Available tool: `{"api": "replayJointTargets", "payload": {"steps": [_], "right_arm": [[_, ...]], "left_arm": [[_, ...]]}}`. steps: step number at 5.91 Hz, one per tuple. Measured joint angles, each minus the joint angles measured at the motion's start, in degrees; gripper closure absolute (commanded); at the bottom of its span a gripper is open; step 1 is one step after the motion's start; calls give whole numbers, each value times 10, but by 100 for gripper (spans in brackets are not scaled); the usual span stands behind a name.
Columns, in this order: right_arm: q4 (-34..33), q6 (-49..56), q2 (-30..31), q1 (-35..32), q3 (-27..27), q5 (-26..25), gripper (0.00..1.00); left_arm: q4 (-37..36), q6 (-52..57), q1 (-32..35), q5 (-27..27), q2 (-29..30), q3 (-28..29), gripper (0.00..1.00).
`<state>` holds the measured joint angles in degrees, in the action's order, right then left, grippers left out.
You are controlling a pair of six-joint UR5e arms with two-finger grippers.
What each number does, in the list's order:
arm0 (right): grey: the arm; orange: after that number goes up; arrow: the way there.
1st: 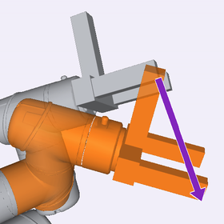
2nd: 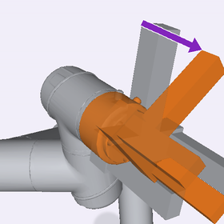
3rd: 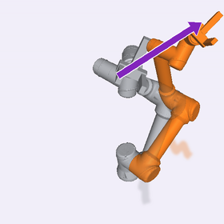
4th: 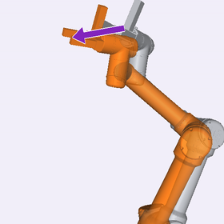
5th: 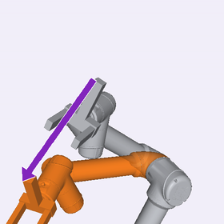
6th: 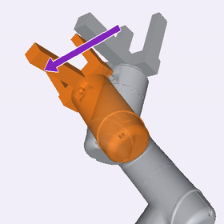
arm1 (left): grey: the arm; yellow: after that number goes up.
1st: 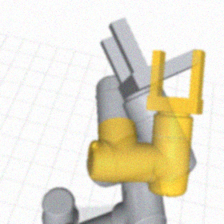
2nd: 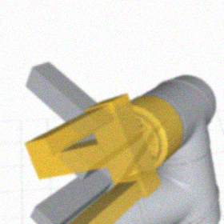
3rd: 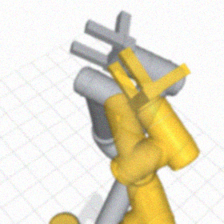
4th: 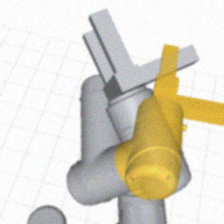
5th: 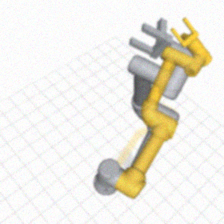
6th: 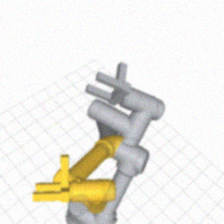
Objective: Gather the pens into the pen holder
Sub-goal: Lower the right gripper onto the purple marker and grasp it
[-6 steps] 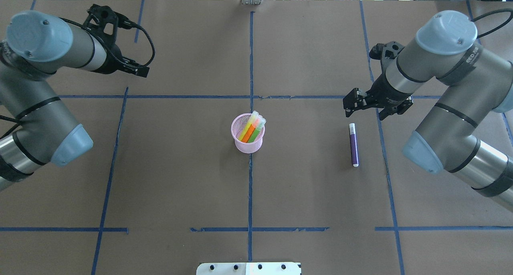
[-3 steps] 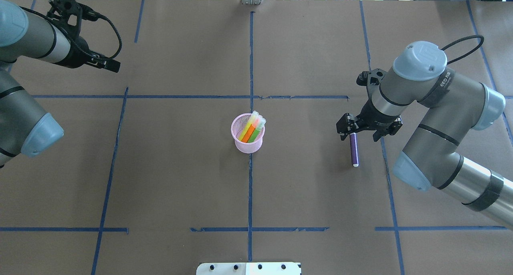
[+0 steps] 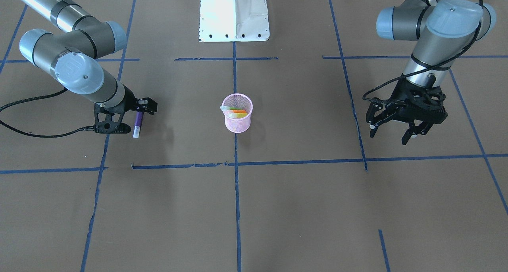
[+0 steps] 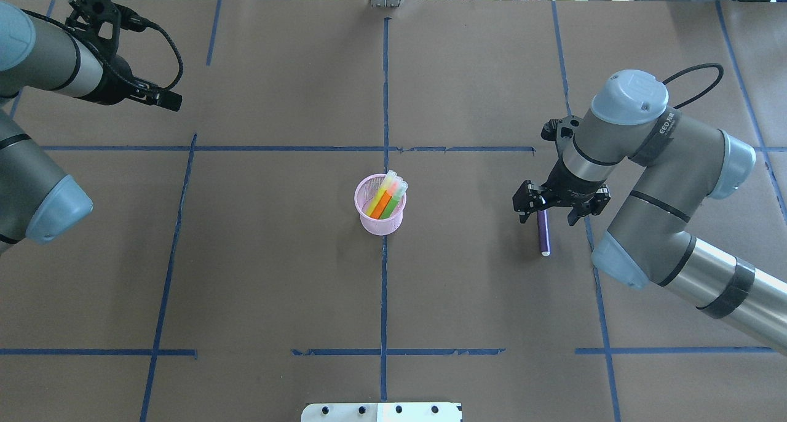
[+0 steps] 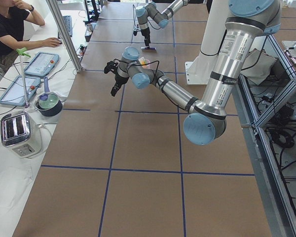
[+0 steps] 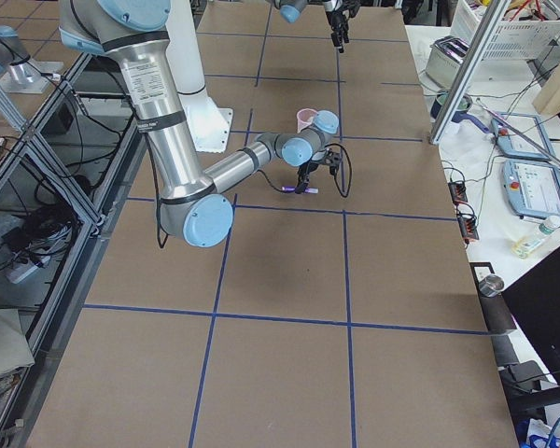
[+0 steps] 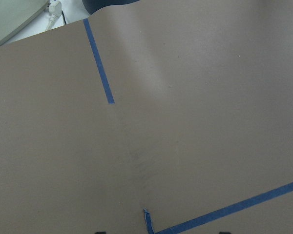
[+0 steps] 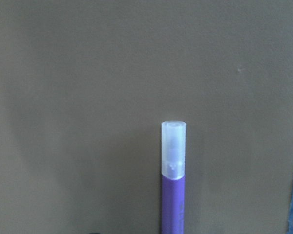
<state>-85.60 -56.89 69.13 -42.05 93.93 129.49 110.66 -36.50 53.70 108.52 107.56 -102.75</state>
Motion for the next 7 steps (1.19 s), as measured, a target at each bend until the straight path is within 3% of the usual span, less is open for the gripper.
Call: {"api": "replayJointTargets", "payload": {"steps": [2,4,7], "right_arm": [[0,0,-16,-3,-22,-3,50],[0,-1,-19,-4,-26,-5,54],[-1,-2,-19,-5,-29,-9,53]], "left_arm": [[0,-1,0,0,-1,-1,16],[0,-1,0,0,-1,-2,16],[0,-1,-1,0,-1,-2,16]]}}
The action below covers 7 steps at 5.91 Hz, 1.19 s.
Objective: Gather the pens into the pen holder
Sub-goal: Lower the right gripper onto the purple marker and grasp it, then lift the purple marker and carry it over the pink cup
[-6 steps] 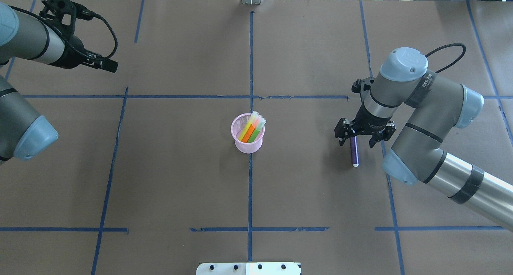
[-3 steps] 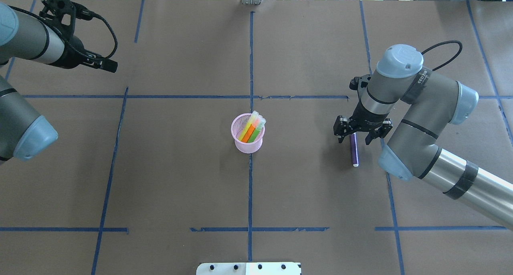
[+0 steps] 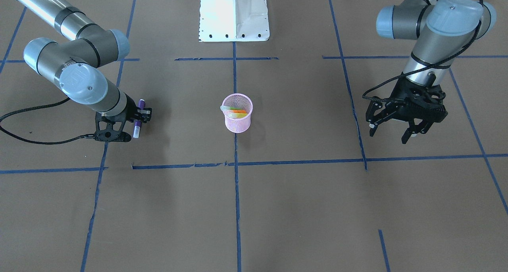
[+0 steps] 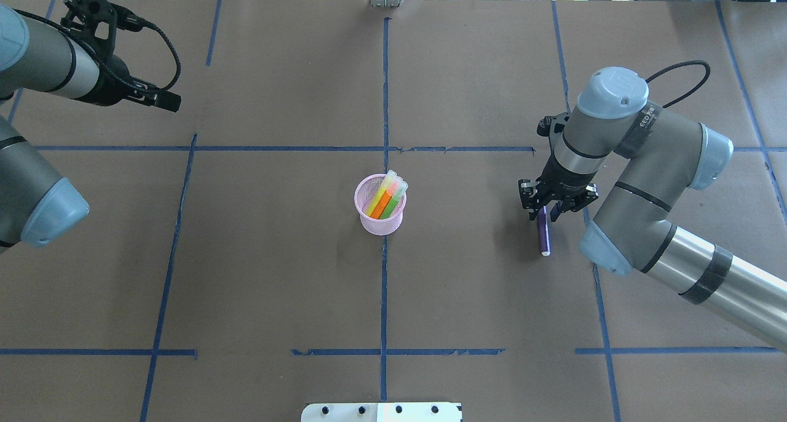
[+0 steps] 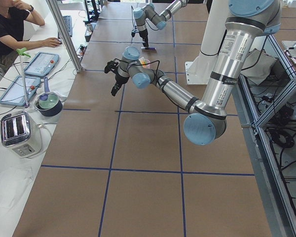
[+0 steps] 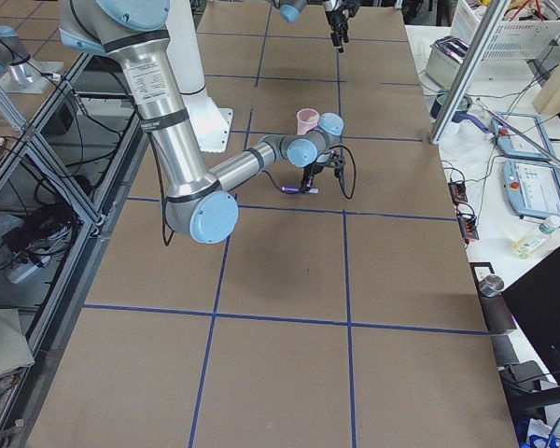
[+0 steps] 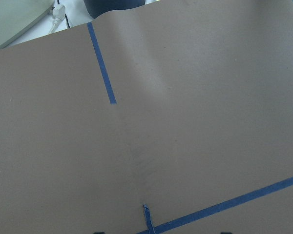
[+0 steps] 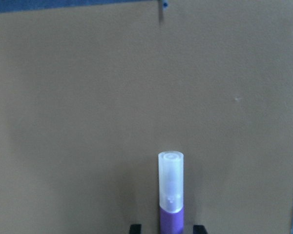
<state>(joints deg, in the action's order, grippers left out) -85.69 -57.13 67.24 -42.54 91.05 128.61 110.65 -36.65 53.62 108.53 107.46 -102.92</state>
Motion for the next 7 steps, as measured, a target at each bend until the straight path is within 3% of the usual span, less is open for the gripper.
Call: {"api": "replayJointTargets", "payload": {"steps": [2,3,4,7], "right_arm": [[0,0,0,1,-5,0,59],[0,-1,-1,1,-7,0,85],[0,-3,-1,2,-7,0,100],[0,-14,-9,-11,17,4,100]], "left_arm": [[0,0,0,0,0,0,16],[0,0,1,0,0,-1,16],[0,0,1,0,0,-2,16],[0,0,0,1,0,-3,16]]}}
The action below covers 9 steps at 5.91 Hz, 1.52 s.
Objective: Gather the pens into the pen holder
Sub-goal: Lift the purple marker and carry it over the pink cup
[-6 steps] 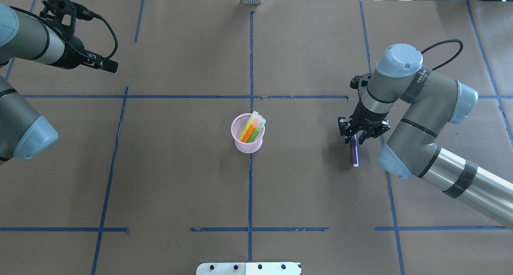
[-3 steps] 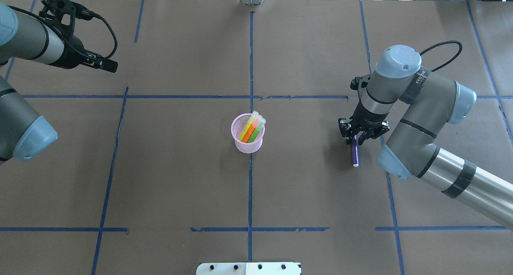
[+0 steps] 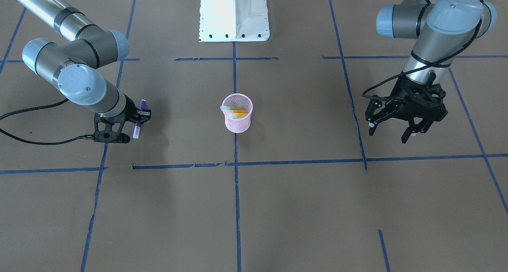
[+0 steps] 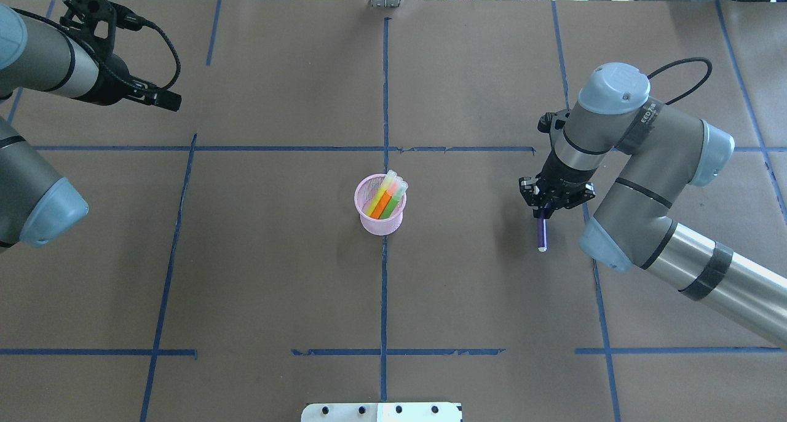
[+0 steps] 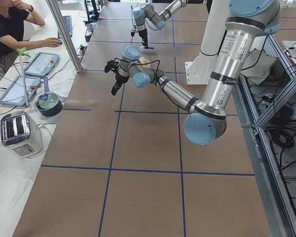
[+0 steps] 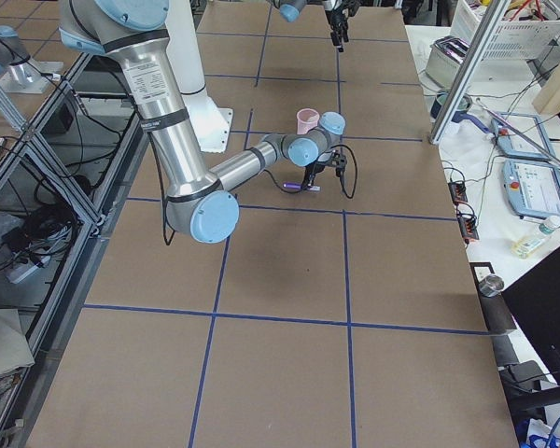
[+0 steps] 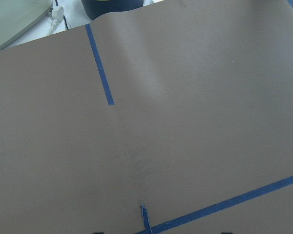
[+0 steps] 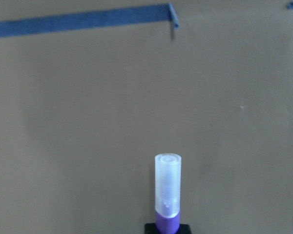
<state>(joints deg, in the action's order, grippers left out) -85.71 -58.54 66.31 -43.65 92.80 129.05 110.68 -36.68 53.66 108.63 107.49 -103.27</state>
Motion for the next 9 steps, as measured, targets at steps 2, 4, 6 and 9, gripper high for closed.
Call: {"api": "replayJointTargets", "payload": {"steps": [2,4,6,9], "right_arm": [[2,-59,-22,19,100,-103,100],[4,-129,-48,77,198,-265,100],[6,-159,-83,174,230,-484,100],[50,-179,-93,295,183,-771,100]], "left_arm": [[1,-1,0,0,0,0,16],[0,-1,0,0,1,-8,16],[-1,0,0,0,1,-19,16],[-2,0,-1,0,1,-21,16]]}}
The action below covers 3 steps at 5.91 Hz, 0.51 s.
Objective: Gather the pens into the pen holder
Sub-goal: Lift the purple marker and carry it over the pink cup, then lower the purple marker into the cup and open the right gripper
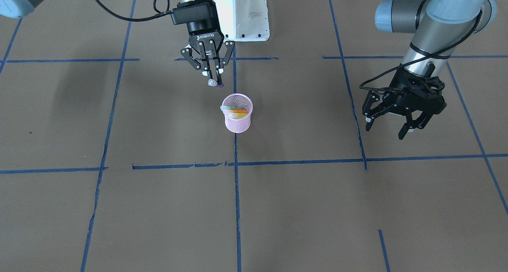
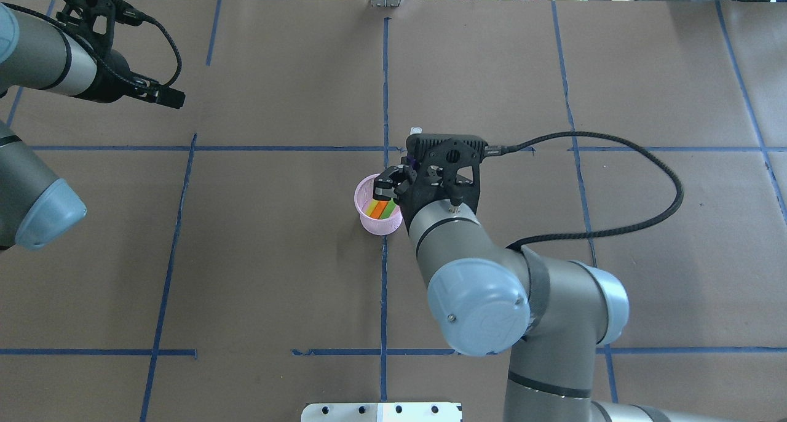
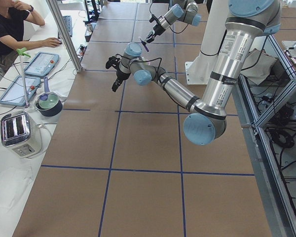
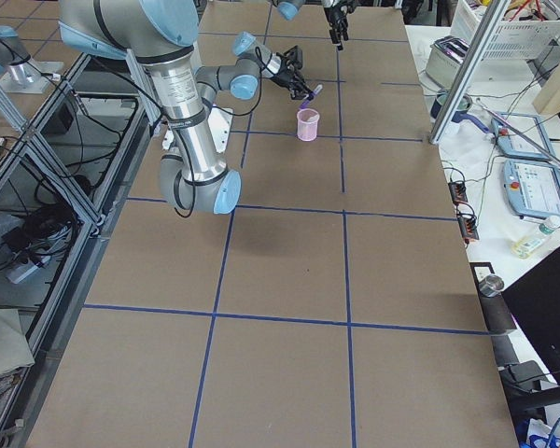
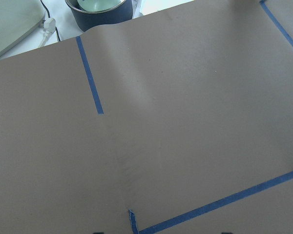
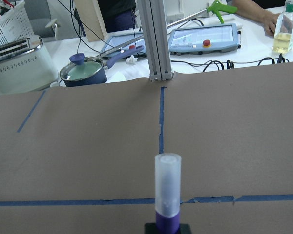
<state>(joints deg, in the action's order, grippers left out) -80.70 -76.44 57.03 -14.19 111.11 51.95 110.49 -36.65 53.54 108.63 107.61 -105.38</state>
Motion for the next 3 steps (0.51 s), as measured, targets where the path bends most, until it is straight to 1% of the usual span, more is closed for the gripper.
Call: {"api": "replayJointTargets", "payload": {"steps": [1,2,3], "right_arm": [[52,-4,-6,17,-46,-51,99],[84,-5,-14,23,-76,-78,89],[94,-5,-15,27,-89,-87,34]], "left_arm": [[0,0,0,0,1,0,16],[0,0,-1,0,1,-1,16],[0,0,-1,0,1,-1,16]]}}
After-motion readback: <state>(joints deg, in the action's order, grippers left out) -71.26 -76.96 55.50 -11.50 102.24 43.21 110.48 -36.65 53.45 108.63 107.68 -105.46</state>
